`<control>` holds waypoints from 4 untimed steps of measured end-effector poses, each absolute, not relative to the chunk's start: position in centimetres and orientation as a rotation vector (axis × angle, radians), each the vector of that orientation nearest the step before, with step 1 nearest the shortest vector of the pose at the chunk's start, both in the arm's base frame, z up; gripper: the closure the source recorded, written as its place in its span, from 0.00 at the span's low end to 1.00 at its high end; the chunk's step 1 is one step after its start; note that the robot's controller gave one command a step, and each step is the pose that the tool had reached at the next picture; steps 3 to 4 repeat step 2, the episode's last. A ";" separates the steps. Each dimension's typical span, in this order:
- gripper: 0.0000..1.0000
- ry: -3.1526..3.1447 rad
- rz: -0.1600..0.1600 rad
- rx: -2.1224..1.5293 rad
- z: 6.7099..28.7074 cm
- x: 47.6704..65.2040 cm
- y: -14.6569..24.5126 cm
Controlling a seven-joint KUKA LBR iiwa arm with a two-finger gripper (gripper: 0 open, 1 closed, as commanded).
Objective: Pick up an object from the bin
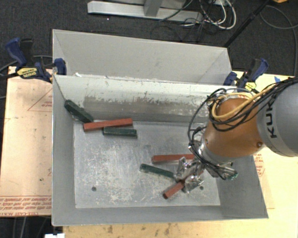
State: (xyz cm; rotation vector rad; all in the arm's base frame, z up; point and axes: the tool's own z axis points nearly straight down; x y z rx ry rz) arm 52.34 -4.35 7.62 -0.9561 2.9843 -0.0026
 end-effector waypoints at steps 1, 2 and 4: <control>1.00 2.984 -0.002 -0.956 7.6 52.3 -4.4; 1.00 2.970 0.004 -1.024 26.9 51.8 -4.9; 1.00 2.970 0.004 -1.024 26.9 51.8 -4.9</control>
Offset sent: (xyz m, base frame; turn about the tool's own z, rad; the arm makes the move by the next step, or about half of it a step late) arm -0.0061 -0.0070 0.2140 -0.0509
